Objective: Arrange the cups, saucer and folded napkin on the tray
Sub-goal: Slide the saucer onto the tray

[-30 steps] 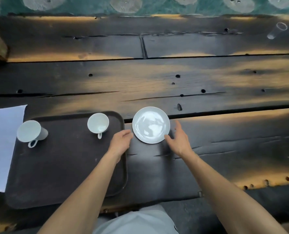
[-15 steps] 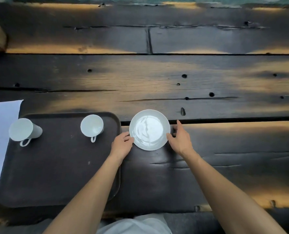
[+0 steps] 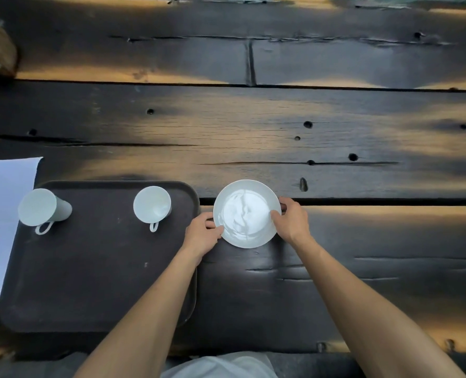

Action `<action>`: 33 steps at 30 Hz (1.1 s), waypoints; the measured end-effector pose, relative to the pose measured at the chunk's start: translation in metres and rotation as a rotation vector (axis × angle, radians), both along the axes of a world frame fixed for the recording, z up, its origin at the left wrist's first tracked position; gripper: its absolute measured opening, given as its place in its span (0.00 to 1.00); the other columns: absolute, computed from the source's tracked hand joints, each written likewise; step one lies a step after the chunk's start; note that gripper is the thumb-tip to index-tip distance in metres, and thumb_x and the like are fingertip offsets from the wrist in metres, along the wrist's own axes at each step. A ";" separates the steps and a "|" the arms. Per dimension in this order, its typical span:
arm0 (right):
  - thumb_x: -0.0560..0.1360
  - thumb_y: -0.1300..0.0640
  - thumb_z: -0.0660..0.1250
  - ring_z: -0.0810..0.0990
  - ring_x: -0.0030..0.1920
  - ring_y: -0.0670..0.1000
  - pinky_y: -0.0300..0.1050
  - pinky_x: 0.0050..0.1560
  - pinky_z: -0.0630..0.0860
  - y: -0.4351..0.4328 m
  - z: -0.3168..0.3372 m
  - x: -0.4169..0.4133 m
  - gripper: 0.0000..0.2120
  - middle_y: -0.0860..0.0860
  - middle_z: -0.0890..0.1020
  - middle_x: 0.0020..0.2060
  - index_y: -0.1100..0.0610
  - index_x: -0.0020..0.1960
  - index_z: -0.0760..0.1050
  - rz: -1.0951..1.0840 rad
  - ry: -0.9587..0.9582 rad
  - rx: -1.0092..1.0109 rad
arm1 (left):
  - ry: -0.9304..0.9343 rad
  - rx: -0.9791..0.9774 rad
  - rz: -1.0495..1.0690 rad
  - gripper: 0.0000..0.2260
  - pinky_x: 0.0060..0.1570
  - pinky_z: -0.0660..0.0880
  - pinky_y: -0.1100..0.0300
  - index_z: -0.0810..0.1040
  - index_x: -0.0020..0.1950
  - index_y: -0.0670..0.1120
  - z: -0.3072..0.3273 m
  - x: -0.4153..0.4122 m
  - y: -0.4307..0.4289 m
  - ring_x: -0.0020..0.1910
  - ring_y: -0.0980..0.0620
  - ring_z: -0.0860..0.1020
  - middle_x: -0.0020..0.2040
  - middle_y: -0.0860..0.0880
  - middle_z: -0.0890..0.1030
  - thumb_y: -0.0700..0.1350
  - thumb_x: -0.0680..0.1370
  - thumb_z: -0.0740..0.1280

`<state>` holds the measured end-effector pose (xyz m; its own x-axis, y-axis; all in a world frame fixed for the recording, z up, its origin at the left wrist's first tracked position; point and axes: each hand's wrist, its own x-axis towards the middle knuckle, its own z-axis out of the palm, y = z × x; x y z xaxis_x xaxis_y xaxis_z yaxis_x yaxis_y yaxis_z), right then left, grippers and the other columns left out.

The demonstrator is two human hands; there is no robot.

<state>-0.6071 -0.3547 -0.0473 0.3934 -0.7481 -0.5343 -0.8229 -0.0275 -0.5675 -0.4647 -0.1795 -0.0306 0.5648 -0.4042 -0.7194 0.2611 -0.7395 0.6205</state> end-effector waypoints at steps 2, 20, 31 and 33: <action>0.74 0.61 0.65 0.79 0.49 0.54 0.42 0.48 0.70 0.001 0.003 0.000 0.14 0.49 0.83 0.47 0.57 0.58 0.79 -0.024 0.000 -0.011 | 0.001 0.001 0.001 0.14 0.56 0.82 0.49 0.80 0.61 0.50 -0.001 0.001 0.003 0.46 0.51 0.85 0.47 0.50 0.85 0.40 0.76 0.72; 0.76 0.52 0.67 0.79 0.46 0.51 0.41 0.45 0.69 0.042 0.029 -0.018 0.09 0.46 0.82 0.41 0.57 0.50 0.79 -0.190 -0.055 -0.047 | 0.071 -0.096 0.011 0.15 0.45 0.85 0.55 0.78 0.54 0.45 0.015 -0.012 0.058 0.39 0.47 0.85 0.48 0.41 0.85 0.37 0.72 0.77; 0.74 0.52 0.69 0.79 0.44 0.50 0.39 0.36 0.71 0.107 0.040 -0.018 0.09 0.47 0.81 0.41 0.56 0.49 0.77 -0.152 -0.061 -0.040 | 0.095 -0.101 0.020 0.15 0.45 0.85 0.53 0.77 0.53 0.44 0.027 -0.010 0.125 0.41 0.42 0.87 0.46 0.39 0.85 0.35 0.71 0.78; 0.74 0.53 0.70 0.79 0.43 0.49 0.36 0.35 0.69 0.119 0.042 -0.015 0.08 0.47 0.81 0.41 0.57 0.49 0.76 -0.139 -0.057 -0.042 | 0.096 -0.098 0.022 0.16 0.45 0.85 0.53 0.77 0.53 0.44 0.029 -0.006 0.137 0.41 0.43 0.87 0.46 0.39 0.86 0.35 0.70 0.78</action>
<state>-0.6220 -0.2360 -0.0051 0.3138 -0.8185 -0.4813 -0.7868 0.0595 -0.6143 -0.4703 -0.0427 -0.0016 0.5047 -0.4634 -0.7284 0.3382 -0.6702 0.6607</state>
